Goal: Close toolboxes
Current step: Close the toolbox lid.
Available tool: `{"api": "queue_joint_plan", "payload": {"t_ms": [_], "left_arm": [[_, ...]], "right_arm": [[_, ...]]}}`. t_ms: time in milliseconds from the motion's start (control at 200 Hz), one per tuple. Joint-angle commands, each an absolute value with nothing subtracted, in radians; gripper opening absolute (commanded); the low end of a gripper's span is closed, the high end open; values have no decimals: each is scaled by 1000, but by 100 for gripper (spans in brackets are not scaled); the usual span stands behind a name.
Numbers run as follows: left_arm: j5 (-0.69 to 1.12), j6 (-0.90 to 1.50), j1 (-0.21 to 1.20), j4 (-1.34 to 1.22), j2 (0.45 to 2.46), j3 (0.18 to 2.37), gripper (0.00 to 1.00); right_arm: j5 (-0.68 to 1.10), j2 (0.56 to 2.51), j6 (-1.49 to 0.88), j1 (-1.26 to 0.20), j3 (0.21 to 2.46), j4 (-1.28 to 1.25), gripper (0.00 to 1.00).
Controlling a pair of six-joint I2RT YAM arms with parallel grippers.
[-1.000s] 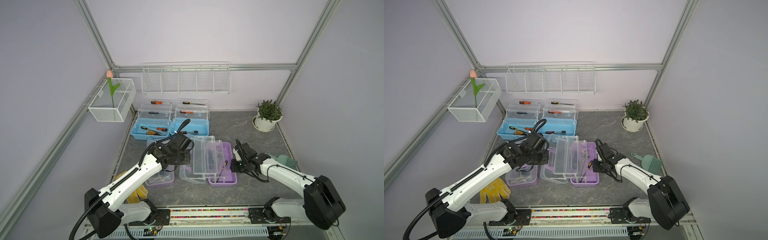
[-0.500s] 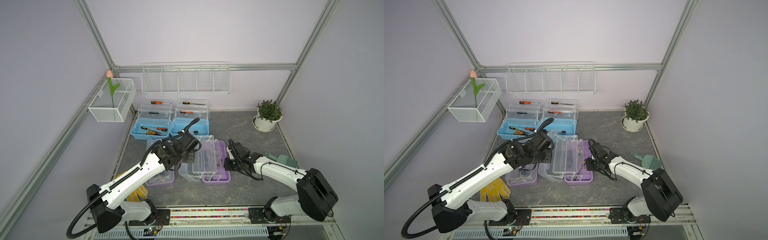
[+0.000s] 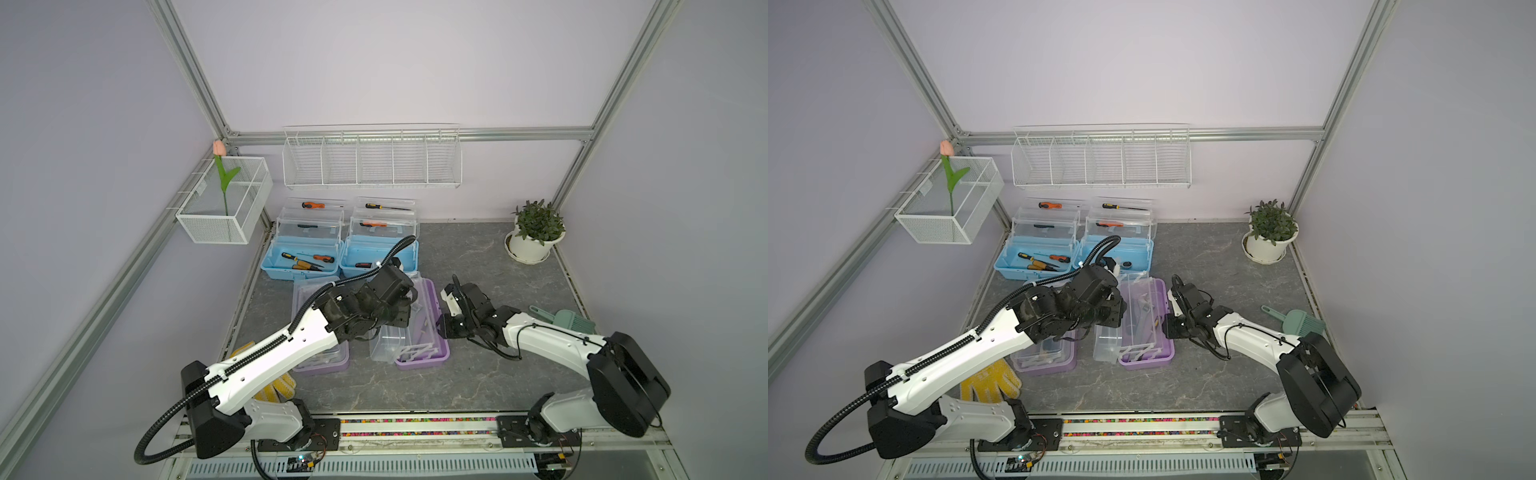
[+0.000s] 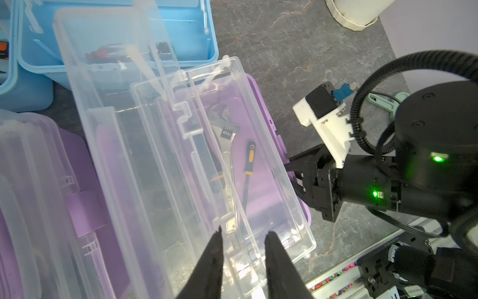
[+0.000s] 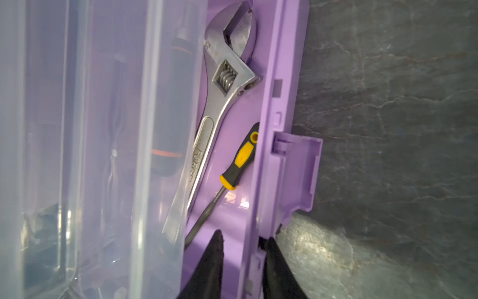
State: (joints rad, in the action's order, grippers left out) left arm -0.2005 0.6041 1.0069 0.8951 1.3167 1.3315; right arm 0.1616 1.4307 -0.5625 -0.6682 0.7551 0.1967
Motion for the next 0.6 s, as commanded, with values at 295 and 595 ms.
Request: {"api": "queue_joint_plan", "payload": {"t_ms": [295,595], "left_arm": [[-137,608,1015,836,1368,1326,35],[-78,603,1015,761,1463,1334,36]], "right_arm": [[62,1274,-491,-601,795,378,46],[20,1096,-449,-529,743,501,49]]}}
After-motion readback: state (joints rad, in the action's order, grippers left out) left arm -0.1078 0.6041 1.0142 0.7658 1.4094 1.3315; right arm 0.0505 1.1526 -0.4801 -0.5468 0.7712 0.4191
